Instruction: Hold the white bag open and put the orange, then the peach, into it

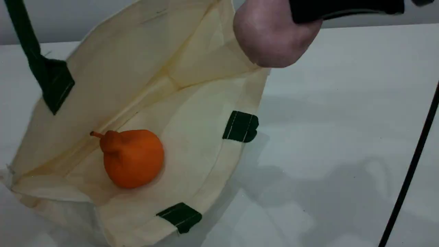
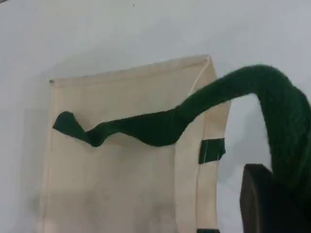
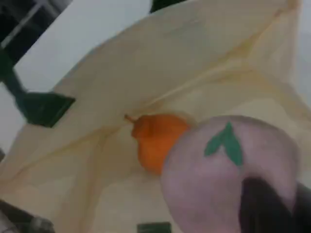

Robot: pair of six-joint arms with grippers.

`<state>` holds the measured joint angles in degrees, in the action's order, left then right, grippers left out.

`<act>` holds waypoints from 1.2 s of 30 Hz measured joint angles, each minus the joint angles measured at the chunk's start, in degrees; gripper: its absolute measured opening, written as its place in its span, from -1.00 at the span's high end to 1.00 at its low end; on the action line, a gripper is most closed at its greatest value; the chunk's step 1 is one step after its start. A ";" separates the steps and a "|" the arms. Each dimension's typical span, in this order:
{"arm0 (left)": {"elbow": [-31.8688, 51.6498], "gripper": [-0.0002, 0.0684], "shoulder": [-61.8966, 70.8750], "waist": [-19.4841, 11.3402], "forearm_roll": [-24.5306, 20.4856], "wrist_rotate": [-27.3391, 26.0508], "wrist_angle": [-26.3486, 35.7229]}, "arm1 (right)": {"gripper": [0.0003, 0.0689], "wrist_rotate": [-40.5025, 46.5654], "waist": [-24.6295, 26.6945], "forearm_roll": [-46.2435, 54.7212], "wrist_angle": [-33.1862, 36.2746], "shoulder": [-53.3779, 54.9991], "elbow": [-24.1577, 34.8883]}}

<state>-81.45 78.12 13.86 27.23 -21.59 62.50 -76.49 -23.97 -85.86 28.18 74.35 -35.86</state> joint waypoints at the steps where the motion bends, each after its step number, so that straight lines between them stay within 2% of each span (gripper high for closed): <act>1: 0.00 0.81 0.00 0.00 0.20 0.00 0.00 | 0.91 0.00 0.00 0.00 0.26 0.00 0.00; 9: 0.00 0.81 0.00 0.00 4.65 -0.67 -0.29 | 0.91 -0.32 -0.06 -3.11 3.85 1.19 0.00; 14: 0.00 0.81 0.00 0.00 6.57 -0.67 -1.94 | 0.91 -5.78 -2.54 -9.43 6.19 4.80 0.00; 19: 0.00 0.81 0.00 0.00 8.01 -0.67 -2.20 | 0.91 -12.60 -8.46 -14.08 2.89 9.29 -1.35; 26: 0.00 0.81 0.00 0.00 8.01 -0.72 -1.60 | 0.91 -12.80 -17.13 -14.29 -1.15 15.28 -7.69; 36: 0.00 0.81 0.00 0.00 7.91 -0.72 -1.44 | 0.91 -12.46 -23.21 -14.29 -11.48 23.65 -15.44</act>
<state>-81.45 78.12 13.86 35.14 -22.31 61.06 -88.95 -47.18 -100.15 16.69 97.99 -51.29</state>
